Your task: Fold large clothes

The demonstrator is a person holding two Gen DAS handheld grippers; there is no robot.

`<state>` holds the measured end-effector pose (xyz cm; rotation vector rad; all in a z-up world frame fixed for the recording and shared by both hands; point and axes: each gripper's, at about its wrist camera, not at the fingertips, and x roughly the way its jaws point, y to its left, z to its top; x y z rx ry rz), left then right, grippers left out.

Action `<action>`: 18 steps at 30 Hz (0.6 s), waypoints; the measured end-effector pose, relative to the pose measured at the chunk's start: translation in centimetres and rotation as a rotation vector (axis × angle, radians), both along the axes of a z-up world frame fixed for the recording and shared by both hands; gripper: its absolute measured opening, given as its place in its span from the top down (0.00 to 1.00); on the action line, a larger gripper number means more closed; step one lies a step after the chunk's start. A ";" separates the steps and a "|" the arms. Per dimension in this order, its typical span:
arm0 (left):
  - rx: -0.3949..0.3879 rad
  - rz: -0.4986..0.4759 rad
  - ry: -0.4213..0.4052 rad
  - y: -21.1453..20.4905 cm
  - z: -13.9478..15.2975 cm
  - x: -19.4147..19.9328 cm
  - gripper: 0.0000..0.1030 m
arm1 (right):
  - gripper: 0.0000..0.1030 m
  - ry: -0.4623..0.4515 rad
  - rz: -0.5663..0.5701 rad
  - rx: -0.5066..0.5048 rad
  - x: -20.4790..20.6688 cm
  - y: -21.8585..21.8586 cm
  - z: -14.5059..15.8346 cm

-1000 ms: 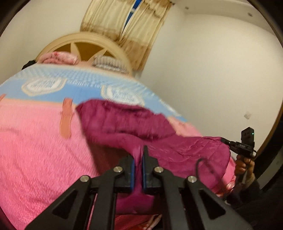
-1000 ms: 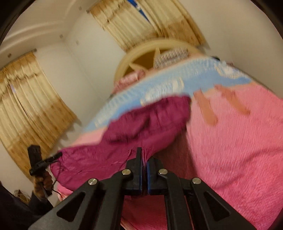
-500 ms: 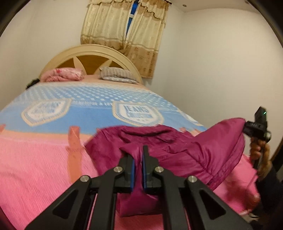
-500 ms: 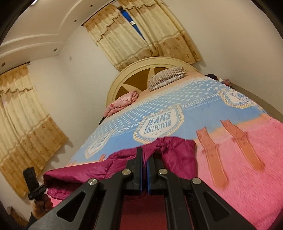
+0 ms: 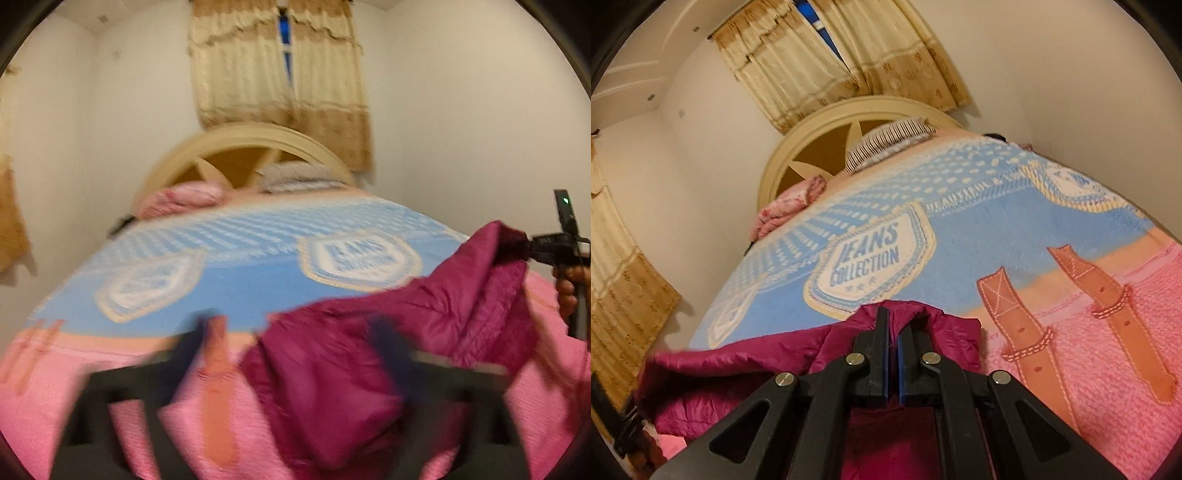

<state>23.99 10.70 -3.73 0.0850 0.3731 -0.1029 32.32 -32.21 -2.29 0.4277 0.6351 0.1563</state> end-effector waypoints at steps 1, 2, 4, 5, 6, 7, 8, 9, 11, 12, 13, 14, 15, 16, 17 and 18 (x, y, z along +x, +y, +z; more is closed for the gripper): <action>0.003 -0.015 -0.013 0.1 0.2 -0.2 0.00 | 0.98 0.010 0.005 -0.002 0.6 0.1 -0.6; 0.006 -0.024 -0.014 0.2 0.2 -0.2 0.00 | 0.98 0.017 0.008 -0.011 1.1 0.3 -1.1; 0.023 -0.008 -0.014 0.1 0.2 0.1 0.00 | 0.98 0.030 0.013 -0.027 1.9 0.7 -1.9; 0.031 -0.013 -0.010 -0.1 0.1 0.2 0.00 | 0.98 0.039 0.013 -0.032 2.4 0.9 -2.4; 0.035 -0.018 -0.007 -0.4 -0.1 0.4 0.00 | 0.98 0.052 0.011 -0.033 3.0 1.1 -3.0; 0.038 -0.028 0.000 -1.0 -0.4 0.7 0.00 | 0.98 0.063 0.008 -0.035 3.5 1.3 -3.4; 0.036 -0.042 0.007 -1.5 -0.6 1.0 0.00 | 0.98 0.072 0.004 -0.041 4.0 1.5 -3.9; 0.036 -0.057 0.016 -2.2 -0.8 1.5 0.00 | 0.98 0.079 0.000 -0.051 4.4 1.6 -4.3; 0.051 -0.086 0.036 -4.0 -1.5 2.8 0.00 | 0.98 0.099 -0.005 -0.070 5.4 1.9 -5.4; 0.060 -0.093 0.049 -4.8 -1.8 3.3 0.00 | 0.98 0.112 -0.007 -0.077 6.0 2.0 -6.0; 0.065 -0.103 0.069 -5.8 -2.2 4.3 0.00 | 0.98 0.125 -0.004 -0.083 6.6 2.2 -6.5; 0.066 -0.114 0.083 -6.4 -2.4 5.2 0.00 | 0.98 0.144 0.005 -0.088 7.3 2.4 -7.1; 0.074 -0.120 0.096 -7.1 -2.8 6.3 0.00 | 0.98 0.157 0.007 -0.095 7.8 2.6 -7.5; 0.086 -0.116 0.104 -7.6 -3.1 6.8 0.00 | 0.98 0.168 0.008 -0.102 8.1 2.8 -7.8; 0.109 -0.099 0.136 -8.3 -3.8 8.3 0.00 | 0.97 0.178 0.009 -0.110 8.3 2.9 -8.1; 0.126 -0.078 0.170 -8.7 -4.5 9.6 0.00 | 0.97 0.188 0.008 -0.121 8.5 3.1 -8.3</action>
